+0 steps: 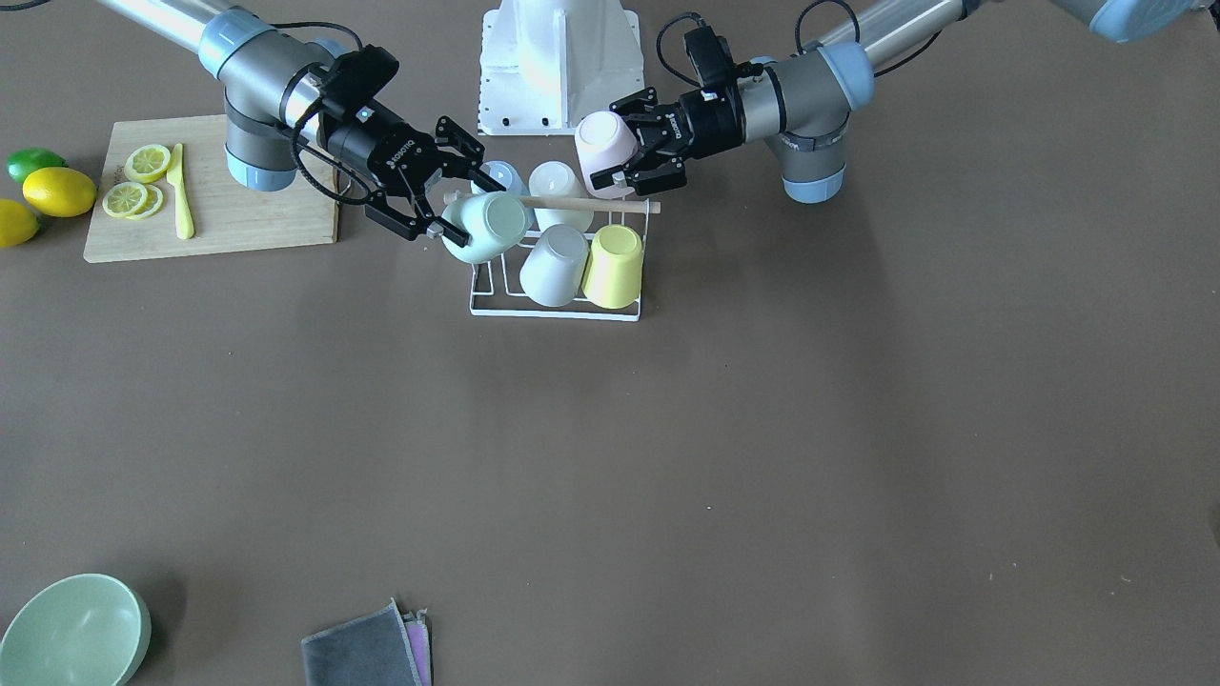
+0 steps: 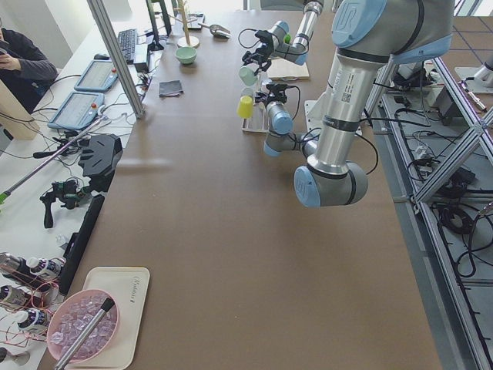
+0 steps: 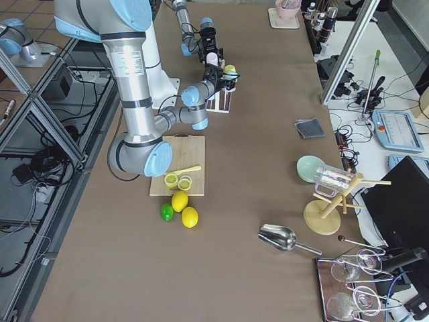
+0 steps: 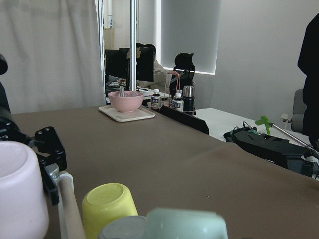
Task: Place cup on cup holder
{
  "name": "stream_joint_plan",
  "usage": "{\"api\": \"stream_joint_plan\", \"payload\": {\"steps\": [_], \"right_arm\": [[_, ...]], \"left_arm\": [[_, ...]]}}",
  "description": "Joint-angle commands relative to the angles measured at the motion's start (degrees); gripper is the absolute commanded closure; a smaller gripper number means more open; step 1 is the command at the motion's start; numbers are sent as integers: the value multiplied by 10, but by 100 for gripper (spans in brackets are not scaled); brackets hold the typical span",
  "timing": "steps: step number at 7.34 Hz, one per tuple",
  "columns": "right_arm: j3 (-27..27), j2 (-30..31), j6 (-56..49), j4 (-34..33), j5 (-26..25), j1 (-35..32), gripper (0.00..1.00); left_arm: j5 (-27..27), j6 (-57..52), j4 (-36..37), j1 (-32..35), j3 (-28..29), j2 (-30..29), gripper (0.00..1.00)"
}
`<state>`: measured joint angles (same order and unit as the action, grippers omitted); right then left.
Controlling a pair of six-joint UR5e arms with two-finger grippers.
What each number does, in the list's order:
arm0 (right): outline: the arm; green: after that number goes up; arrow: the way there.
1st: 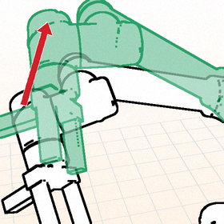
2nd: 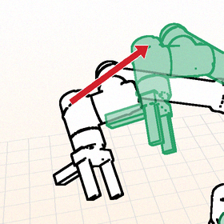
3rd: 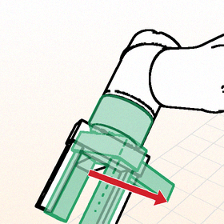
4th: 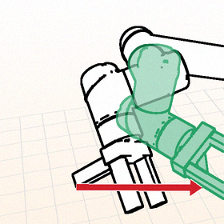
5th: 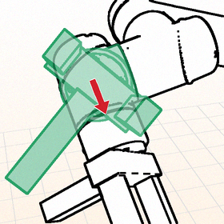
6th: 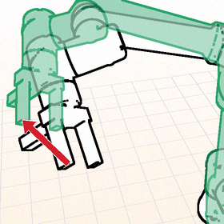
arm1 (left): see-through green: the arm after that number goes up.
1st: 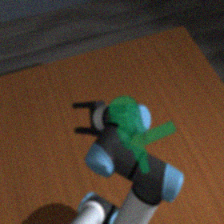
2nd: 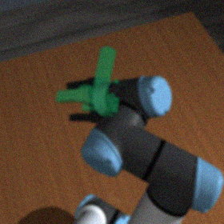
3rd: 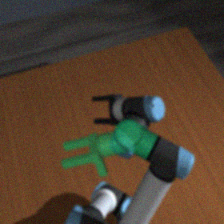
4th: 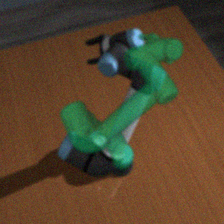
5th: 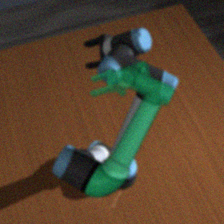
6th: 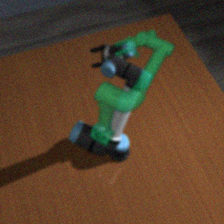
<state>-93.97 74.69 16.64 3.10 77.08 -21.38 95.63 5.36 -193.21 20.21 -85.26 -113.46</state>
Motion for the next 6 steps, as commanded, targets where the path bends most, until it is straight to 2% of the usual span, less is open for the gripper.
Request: {"api": "stream_joint_plan", "payload": {"steps": [1, 2, 3, 4, 6], "right_arm": [[-2, 5, 1, 2, 0, -3, 0], [-15, 14, 1, 1, 1, -6, 0], [-38, 38, 1, -3, 23, -13, 0], [-46, 58, 0, -5, 82, -41, 0], [-56, 95, 1, -50, 226, -119, 0]], "left_arm": [[0, 1, -2, 0, 2, -1, 2], [0, 1, -2, 0, 2, -1, 1], [0, 1, -2, 0, 1, -2, 1], [0, 1, -3, 0, 1, -2, 1], [2, 21, -9, 10, -22, 1, 1]]}}
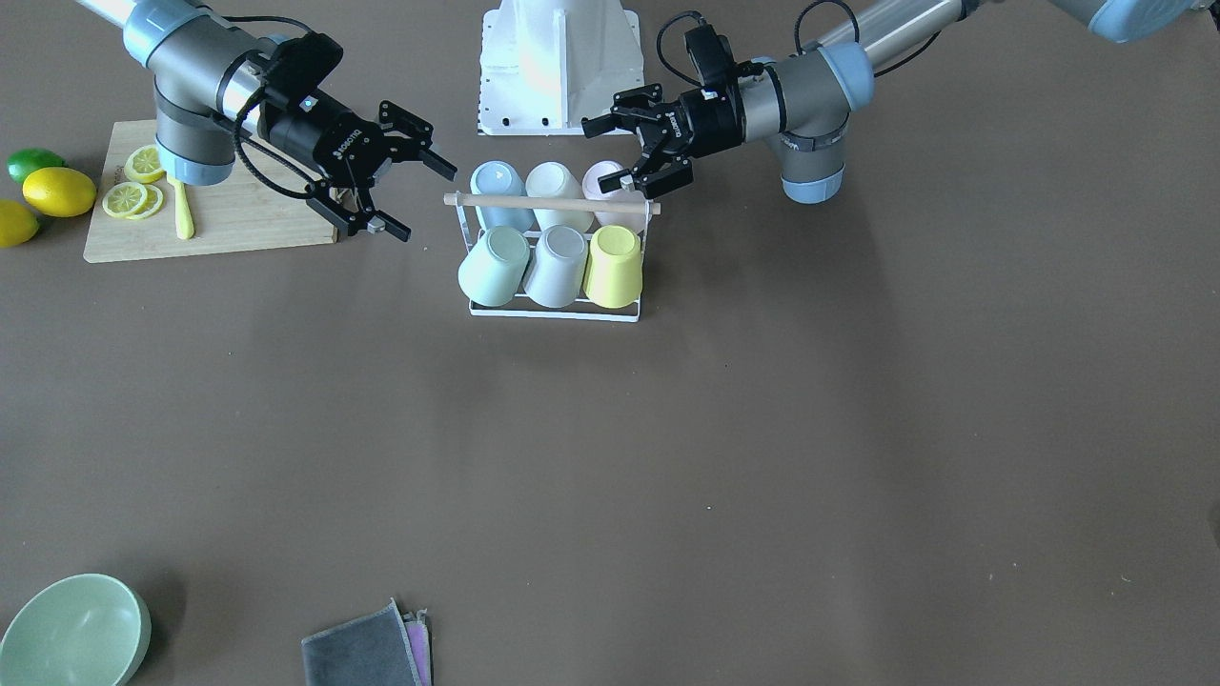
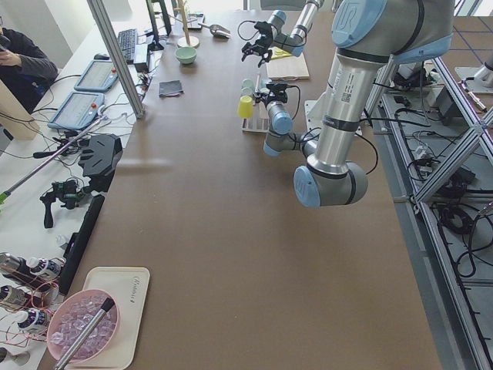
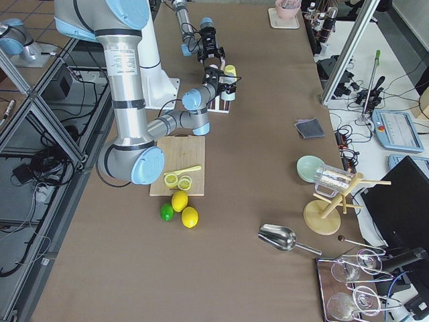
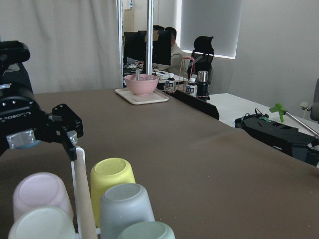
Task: Place cup on cup holder
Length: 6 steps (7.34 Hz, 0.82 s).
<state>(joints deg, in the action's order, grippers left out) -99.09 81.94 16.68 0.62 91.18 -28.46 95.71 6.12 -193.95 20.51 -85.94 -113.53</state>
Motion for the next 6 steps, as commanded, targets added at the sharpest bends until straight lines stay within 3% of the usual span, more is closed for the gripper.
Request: {"api": "stream_joint_plan", "payload": {"steps": [1, 2, 4, 6], "right_arm": [[3, 30, 0, -57, 171, -95, 0], [4, 49, 0, -102, 256, -159, 0], [6, 78, -2, -211, 397, -278, 0], [10, 111, -2, -324, 446, -350, 0]], "left_arm": [[5, 51, 9, 23, -41, 7, 1], [26, 59, 53, 40, -61, 11, 1], [61, 59, 248, 83, -146, 40, 1], [96, 57, 484, 136, -238, 67, 1]]}}
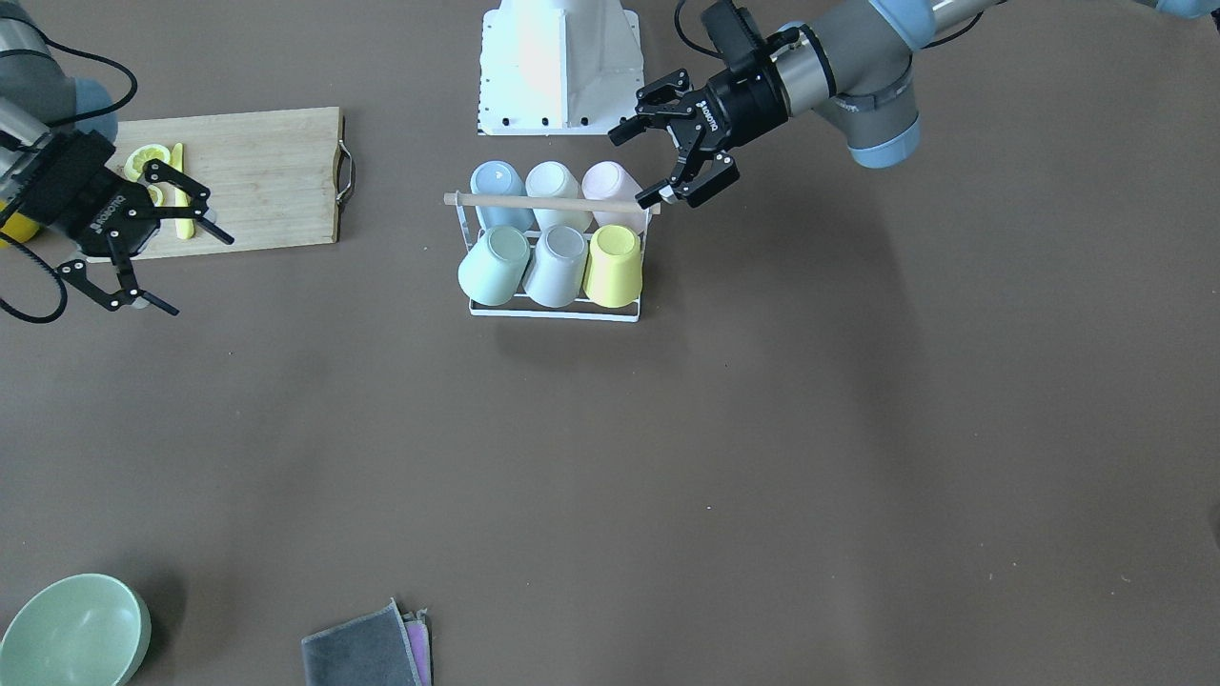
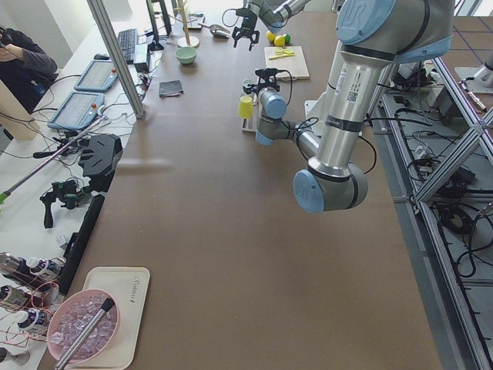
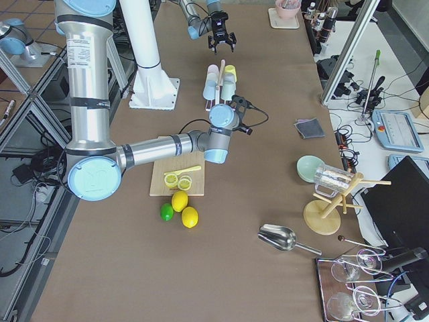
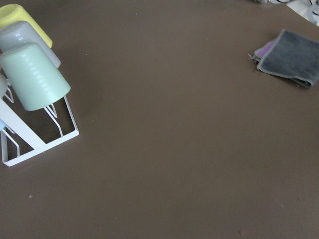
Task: Place cup on cup holder
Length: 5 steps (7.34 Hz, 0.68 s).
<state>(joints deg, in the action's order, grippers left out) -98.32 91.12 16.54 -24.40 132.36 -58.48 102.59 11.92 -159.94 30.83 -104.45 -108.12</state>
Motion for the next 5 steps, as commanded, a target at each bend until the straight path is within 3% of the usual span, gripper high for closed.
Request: {"api": "stream_joint_plan", "payload": {"steps": [1, 3, 5], "right_arm": [[3, 27, 0, -157, 56, -92, 0], [2, 53, 0, -316, 56, -169, 0], [36, 61, -10, -395, 28, -246, 0]], "left_arm": [[69, -3, 240, 60, -70, 13, 1], [82, -6, 415, 73, -70, 26, 1], [78, -5, 654, 114, -69, 31, 1]]}}
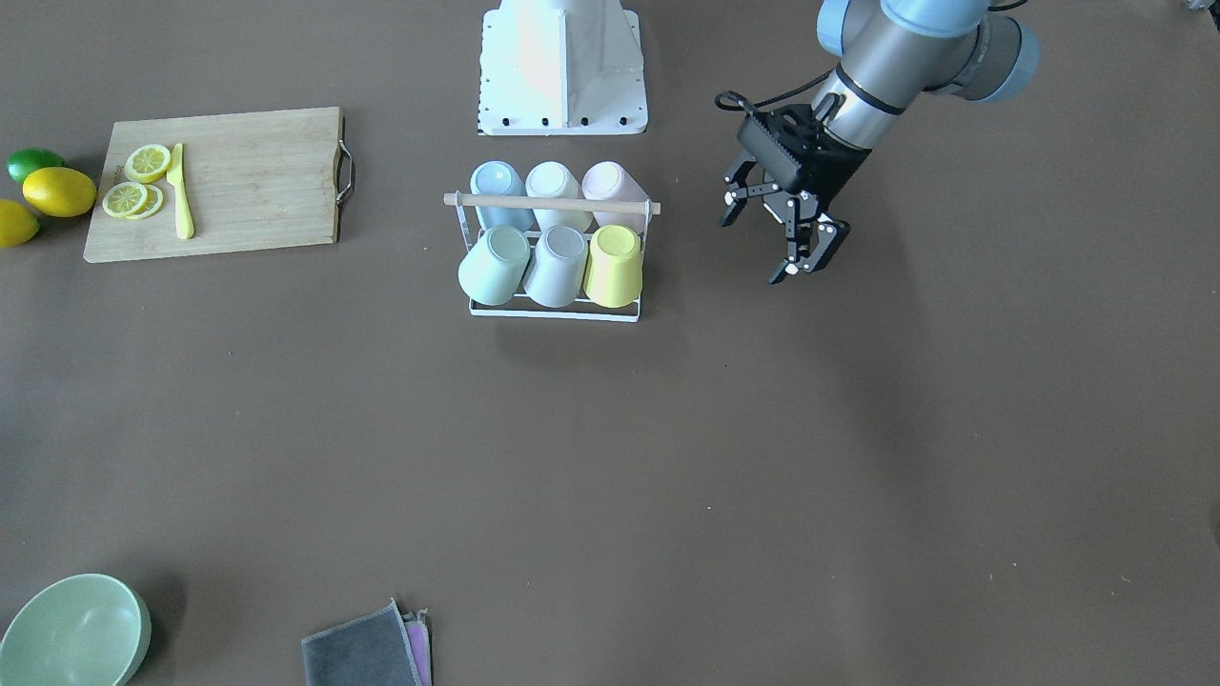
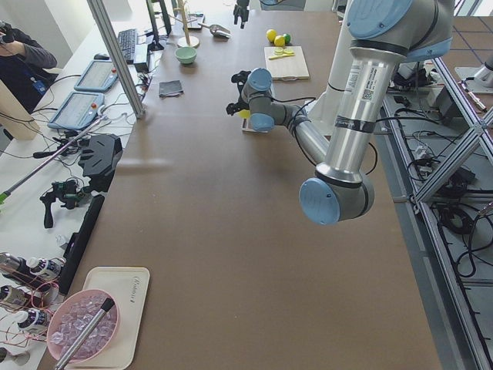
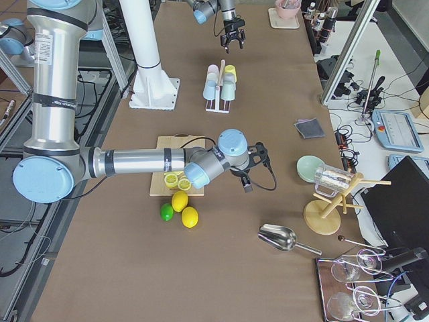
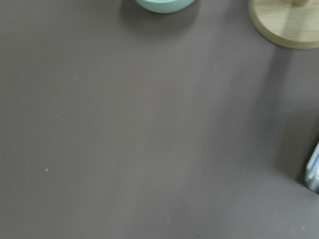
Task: Place cup on cup holder
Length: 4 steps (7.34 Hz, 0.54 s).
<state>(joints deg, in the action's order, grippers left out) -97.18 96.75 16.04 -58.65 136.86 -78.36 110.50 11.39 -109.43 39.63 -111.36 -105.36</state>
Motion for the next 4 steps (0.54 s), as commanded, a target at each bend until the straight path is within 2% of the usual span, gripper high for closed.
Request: {"api": "stream_joint_plan", "payload": {"steps": [1, 2, 3, 4], "right_arm": [[36, 6, -6, -102, -33, -66, 0], [33, 3, -42, -206, -36, -97, 0], [38, 0, -131, -281, -57, -130, 0], [41, -27, -149, -361, -61, -161, 0]], "left_arm": [[0, 2, 215, 52, 0, 22, 1], [11, 6, 219, 64, 0, 39, 1], [65, 7, 219, 85, 5, 50, 1], [127, 6, 227, 119, 18, 50, 1]]}}
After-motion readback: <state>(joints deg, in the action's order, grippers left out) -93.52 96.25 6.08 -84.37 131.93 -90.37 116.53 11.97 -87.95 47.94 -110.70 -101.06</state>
